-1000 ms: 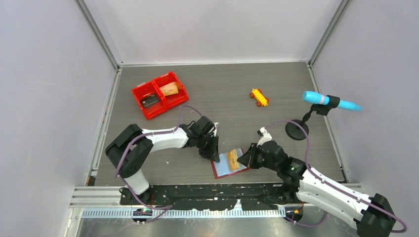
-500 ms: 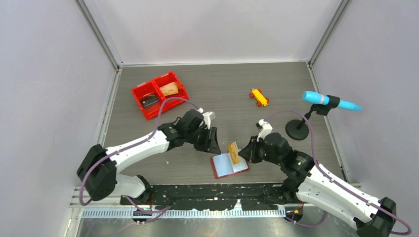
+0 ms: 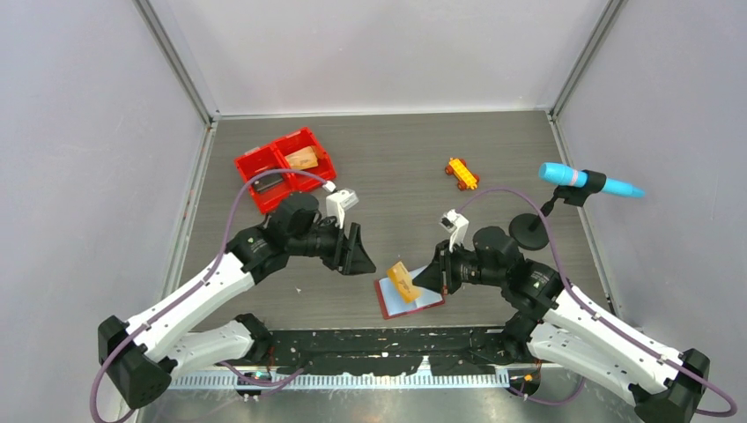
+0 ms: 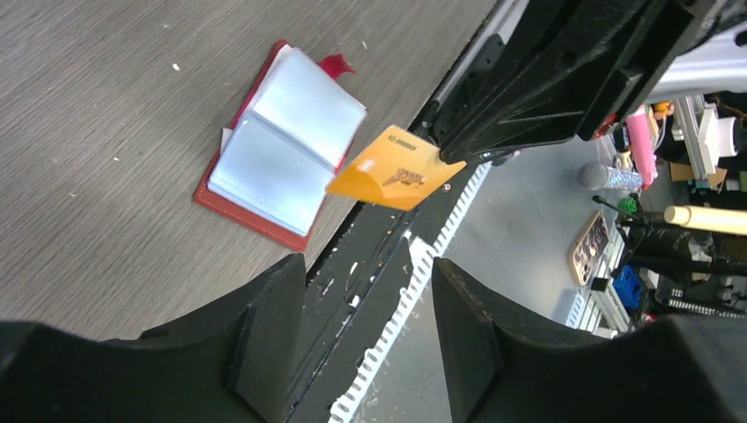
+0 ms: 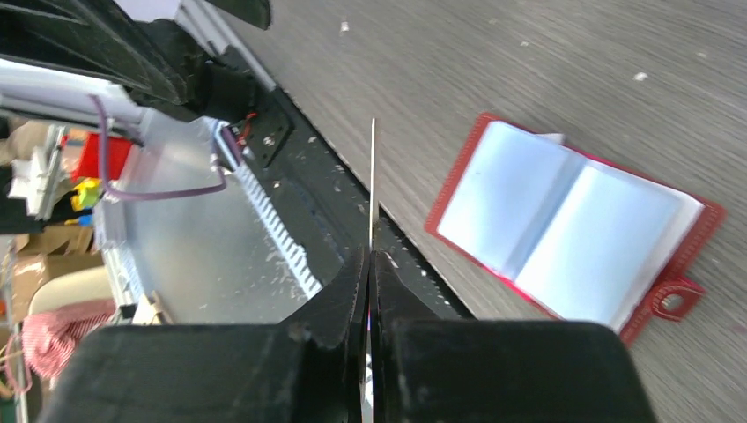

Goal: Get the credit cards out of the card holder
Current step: Remove the credit card from the card holder.

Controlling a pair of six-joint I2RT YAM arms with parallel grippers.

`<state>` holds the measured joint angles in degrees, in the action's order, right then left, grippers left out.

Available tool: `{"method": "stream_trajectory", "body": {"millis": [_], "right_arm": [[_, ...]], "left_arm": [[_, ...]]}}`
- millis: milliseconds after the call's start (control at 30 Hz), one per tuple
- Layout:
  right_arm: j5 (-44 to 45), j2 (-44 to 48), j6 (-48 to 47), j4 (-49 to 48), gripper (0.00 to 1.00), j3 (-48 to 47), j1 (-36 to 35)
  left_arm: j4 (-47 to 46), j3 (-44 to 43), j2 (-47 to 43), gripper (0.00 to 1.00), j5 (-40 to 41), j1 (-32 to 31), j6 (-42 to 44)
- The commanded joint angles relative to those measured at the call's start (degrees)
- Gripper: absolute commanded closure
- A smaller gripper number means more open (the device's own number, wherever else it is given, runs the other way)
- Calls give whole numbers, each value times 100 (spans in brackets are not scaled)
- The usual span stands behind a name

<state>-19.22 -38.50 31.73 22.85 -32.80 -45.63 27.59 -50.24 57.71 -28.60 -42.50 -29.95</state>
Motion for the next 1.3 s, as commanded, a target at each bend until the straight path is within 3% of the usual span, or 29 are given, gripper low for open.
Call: {"method": "stream_trajectory", "body": {"millis": [0,333,767,933,1033,1133,1233,1267], "right_arm": [[-997,-32,19,-726,95,-37,19],[-1889,14,424,-1683,95,280,20],[-1977,183,768,-2140,95,624,20],[-1994,139,796,-2176,95,605,19],[-1919,133,818,-2233,95,633,19],[-1869,127,933,-2426,95,754,18],[-1644,221,969,-2408,89,827,18],[-1503,269,964,-2369,82,831,23]], "left_arm": [[-28,154,-206,42,-474,39,320],[-435,139,198,41,-1494,40,255],[-975,313,544,48,-1979,40,9],[-1720,548,612,70,-2486,40,-441],[-1505,515,628,81,-2480,40,-324],[-1286,472,626,100,-2402,40,-204],[-1264,438,622,100,-2227,47,-272],[-1270,417,599,100,-2071,61,-338]]}}
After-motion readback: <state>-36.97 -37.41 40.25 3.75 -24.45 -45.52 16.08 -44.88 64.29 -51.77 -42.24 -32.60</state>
